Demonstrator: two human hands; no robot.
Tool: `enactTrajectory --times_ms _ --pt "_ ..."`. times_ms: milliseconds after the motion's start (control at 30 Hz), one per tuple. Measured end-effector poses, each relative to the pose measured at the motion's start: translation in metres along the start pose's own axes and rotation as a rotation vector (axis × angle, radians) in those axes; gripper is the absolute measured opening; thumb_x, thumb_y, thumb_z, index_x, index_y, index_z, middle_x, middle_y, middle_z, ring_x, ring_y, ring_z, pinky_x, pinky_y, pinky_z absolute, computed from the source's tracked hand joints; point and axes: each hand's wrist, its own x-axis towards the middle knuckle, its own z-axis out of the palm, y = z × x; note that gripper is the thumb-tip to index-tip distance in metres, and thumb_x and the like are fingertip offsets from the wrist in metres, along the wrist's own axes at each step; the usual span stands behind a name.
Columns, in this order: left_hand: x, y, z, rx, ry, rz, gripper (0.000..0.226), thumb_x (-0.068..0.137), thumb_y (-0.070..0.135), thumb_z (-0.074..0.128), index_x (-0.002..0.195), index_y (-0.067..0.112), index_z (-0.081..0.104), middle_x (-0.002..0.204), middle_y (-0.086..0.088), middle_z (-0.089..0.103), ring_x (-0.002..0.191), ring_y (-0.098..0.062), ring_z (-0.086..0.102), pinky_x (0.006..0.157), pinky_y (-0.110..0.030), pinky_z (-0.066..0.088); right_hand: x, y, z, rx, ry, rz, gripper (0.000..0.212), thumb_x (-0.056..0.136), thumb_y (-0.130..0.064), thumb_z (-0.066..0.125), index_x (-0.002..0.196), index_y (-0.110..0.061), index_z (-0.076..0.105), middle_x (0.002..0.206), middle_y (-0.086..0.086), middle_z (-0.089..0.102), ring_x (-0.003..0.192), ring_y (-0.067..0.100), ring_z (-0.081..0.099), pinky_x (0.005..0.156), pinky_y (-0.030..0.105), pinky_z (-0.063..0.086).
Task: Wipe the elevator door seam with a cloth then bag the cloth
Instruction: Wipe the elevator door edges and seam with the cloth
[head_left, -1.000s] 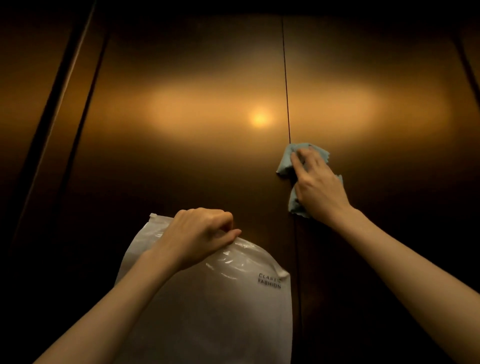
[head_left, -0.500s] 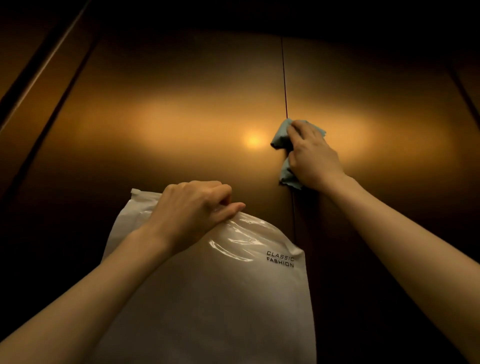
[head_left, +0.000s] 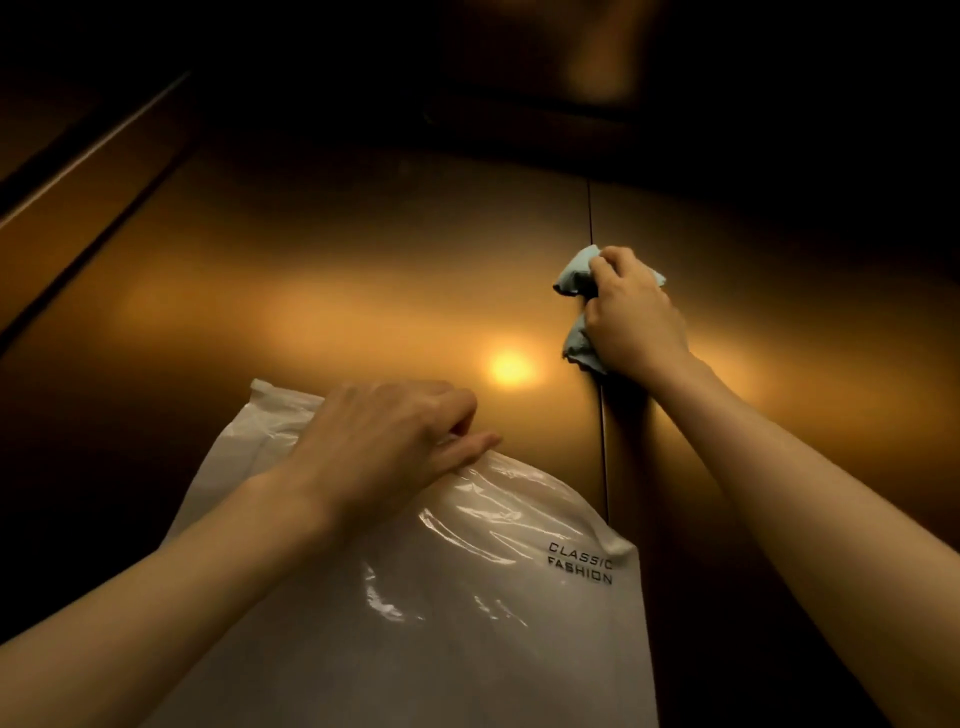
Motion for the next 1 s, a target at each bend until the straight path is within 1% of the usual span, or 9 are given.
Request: enactTrajectory --times_ms 200,333,433,600,667,733,800,900,1000 --pt "0.028 -0.016 0.019 -0.017 0.013 -0.045 0.042 0.086 0.055 0.033 0.066 0.024 0.052 0.056 0.012 0.046 0.045 -0.009 0.041 0.041 -0.014 0.013 0.059 0.012 0.015 0.008 0.066 0.034 0.035 0.098 -0.02 0.038 0.128 -0.005 0.047 0.135 0.01 0.041 0.119 0.028 0.042 0.09 0.039 0.039" --pt "0.033 -0.023 0.028 -0.031 0.018 -0.052 0.043 0.085 0.057 0.031 0.069 0.023 0.052 0.058 0.011 0.044 0.048 -0.017 0.05 0.045 -0.024 0.031 0.076 0.019 0.02 -0.029 0.04 0.02 0.039 0.098 -0.02 0.038 0.134 -0.007 0.042 0.14 0.009 0.038 0.124 0.028 0.04 0.094 0.042 0.039" --pt "0.037 -0.025 0.028 -0.023 0.039 -0.068 0.04 0.085 0.055 0.034 0.068 0.023 0.05 0.057 0.011 0.042 0.046 -0.019 0.049 0.045 -0.024 0.033 0.087 0.026 0.019 -0.024 0.02 0.007 0.041 0.098 -0.02 0.038 0.138 -0.009 0.039 0.144 0.008 0.035 0.127 0.027 0.037 0.097 0.042 0.038" --pt "0.035 -0.02 0.02 -0.004 0.047 -0.069 0.038 0.085 0.053 0.037 0.065 0.022 0.047 0.055 0.012 0.038 0.043 -0.02 0.047 0.043 -0.018 0.021 0.093 0.028 0.017 -0.068 0.009 -0.003 0.039 0.096 -0.018 0.039 0.134 -0.01 0.043 0.144 0.008 0.037 0.126 0.03 0.038 0.096 0.043 0.038" --pt "0.034 -0.02 0.018 -0.004 0.037 -0.076 0.039 0.085 0.053 0.037 0.064 0.021 0.047 0.054 0.012 0.037 0.042 -0.022 0.047 0.042 -0.018 0.022 0.091 0.03 0.015 -0.076 0.045 -0.01 0.036 0.093 -0.015 0.043 0.129 -0.01 0.046 0.136 0.011 0.046 0.118 0.032 0.045 0.091 0.043 0.041" --pt "0.034 -0.023 0.016 0.002 0.039 -0.082 0.038 0.084 0.053 0.038 0.063 0.022 0.046 0.054 0.011 0.035 0.042 -0.022 0.046 0.043 -0.016 0.017 0.09 0.03 0.013 -0.074 0.117 0.008 0.03 0.09 -0.011 0.046 0.119 -0.009 0.048 0.12 0.013 0.055 0.104 0.034 0.052 0.079 0.043 0.043" --pt "0.034 -0.024 0.015 0.023 0.031 -0.082 0.036 0.083 0.052 0.039 0.062 0.024 0.044 0.053 0.01 0.036 0.042 -0.023 0.046 0.044 -0.014 0.012 0.089 0.029 0.013 -0.078 0.158 0.018 0.025 0.089 -0.01 0.046 0.114 -0.008 0.051 0.113 0.013 0.058 0.099 0.035 0.053 0.075 0.042 0.042" --pt "0.034 -0.027 0.012 0.053 0.029 -0.07 0.034 0.083 0.052 0.039 0.063 0.026 0.04 0.053 0.011 0.036 0.041 -0.019 0.037 0.046 -0.012 0.009 0.095 0.027 0.015 -0.094 0.153 -0.004 0.027 0.092 -0.015 0.042 0.114 -0.008 0.057 0.118 0.012 0.058 0.105 0.034 0.052 0.084 0.041 0.041" --pt "0.032 -0.033 0.009 0.048 0.014 -0.059 0.032 0.084 0.051 0.04 0.064 0.027 0.037 0.054 0.012 0.034 0.042 -0.015 0.033 0.044 -0.013 0.011 0.104 0.026 0.017 -0.183 0.091 -0.024 0.037 0.095 -0.021 0.038 0.127 -0.011 0.053 0.137 0.008 0.047 0.121 0.031 0.042 0.096 0.043 0.035"
